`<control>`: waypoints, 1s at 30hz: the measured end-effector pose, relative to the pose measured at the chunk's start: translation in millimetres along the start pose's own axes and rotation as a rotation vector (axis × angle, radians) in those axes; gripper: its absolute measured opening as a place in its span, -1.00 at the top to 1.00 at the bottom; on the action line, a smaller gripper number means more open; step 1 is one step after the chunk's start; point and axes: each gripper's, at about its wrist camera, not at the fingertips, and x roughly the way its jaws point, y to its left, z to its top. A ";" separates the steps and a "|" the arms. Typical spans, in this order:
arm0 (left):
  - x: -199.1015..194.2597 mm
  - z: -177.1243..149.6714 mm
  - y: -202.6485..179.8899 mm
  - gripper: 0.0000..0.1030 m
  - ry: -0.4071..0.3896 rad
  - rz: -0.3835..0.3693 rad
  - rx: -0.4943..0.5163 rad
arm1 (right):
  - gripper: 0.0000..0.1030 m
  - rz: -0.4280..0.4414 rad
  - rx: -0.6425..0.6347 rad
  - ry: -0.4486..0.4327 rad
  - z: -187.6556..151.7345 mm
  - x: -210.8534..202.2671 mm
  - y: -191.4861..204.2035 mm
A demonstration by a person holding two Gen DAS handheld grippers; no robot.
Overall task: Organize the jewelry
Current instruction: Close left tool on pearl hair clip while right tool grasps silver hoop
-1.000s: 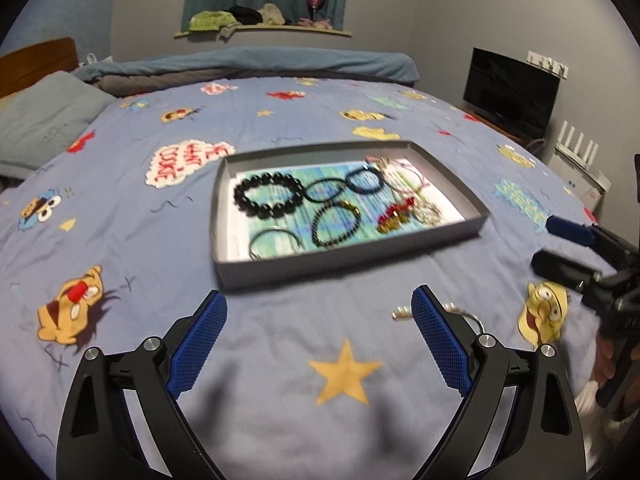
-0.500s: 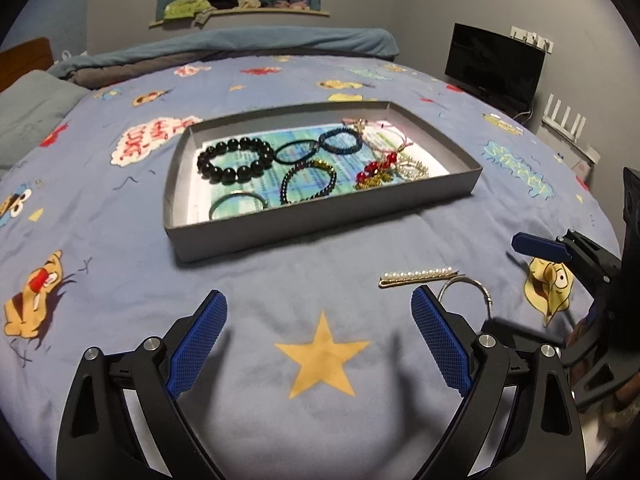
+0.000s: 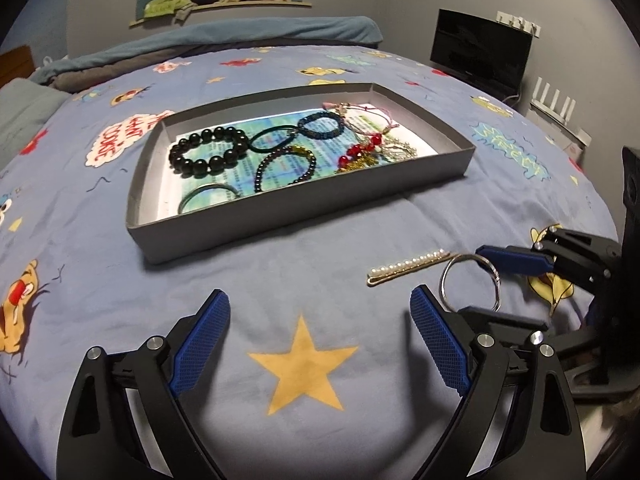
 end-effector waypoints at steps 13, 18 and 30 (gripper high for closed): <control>17.9 4.7 -33.6 -0.49 -0.047 -0.072 0.118 | 0.07 -0.113 0.112 -0.004 2.8 -8.3 -35.5; 19.6 5.1 -48.1 -0.34 -0.066 -0.102 0.192 | 0.07 -0.128 0.131 0.000 1.1 -9.9 -45.6; 17.8 -2.1 -68.1 0.71 -0.030 -0.133 0.303 | 0.07 -0.135 0.159 0.001 -1.7 -12.4 -55.1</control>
